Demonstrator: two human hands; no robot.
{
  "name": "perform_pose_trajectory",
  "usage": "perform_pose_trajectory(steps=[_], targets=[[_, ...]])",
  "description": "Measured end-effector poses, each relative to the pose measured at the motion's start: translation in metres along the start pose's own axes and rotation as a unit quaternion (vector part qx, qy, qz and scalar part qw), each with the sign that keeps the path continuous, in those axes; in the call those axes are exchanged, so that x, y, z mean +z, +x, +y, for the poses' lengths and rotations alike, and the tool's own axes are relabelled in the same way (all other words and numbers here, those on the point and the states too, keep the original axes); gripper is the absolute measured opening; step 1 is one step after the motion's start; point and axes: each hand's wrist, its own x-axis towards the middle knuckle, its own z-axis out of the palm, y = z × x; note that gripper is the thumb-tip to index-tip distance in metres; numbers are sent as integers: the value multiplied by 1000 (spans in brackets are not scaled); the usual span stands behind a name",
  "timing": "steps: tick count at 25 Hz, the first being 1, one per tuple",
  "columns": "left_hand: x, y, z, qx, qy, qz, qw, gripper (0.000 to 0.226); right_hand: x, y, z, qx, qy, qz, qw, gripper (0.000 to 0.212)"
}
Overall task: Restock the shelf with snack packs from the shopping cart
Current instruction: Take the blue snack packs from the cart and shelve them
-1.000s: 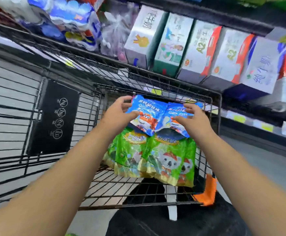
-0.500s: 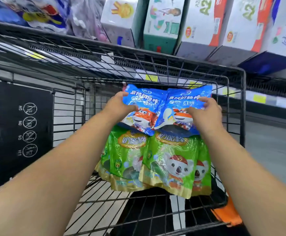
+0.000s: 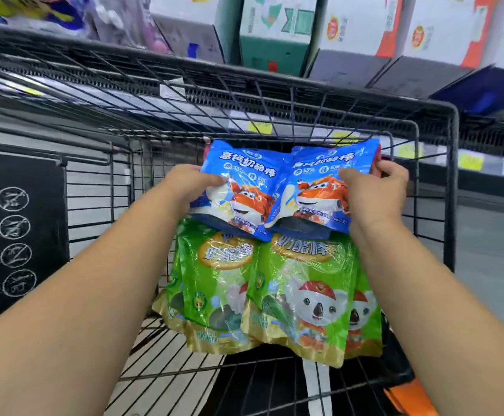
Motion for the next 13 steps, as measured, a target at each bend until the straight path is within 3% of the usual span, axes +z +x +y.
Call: perform_pose_trajectory(steps=[4, 8, 13], targets=[[-6, 6, 2, -94, -29, -57, 994, 17, -3, 10, -5, 179, -48, -86, 979, 28], [-4, 11, -1, -137, -30, -98, 985, 23, -2, 20, -6, 203, -127, -129, 962, 34], [5, 14, -4, -117, -32, -133, 984, 23, 0, 23, -8, 210, -152, -170, 951, 57]])
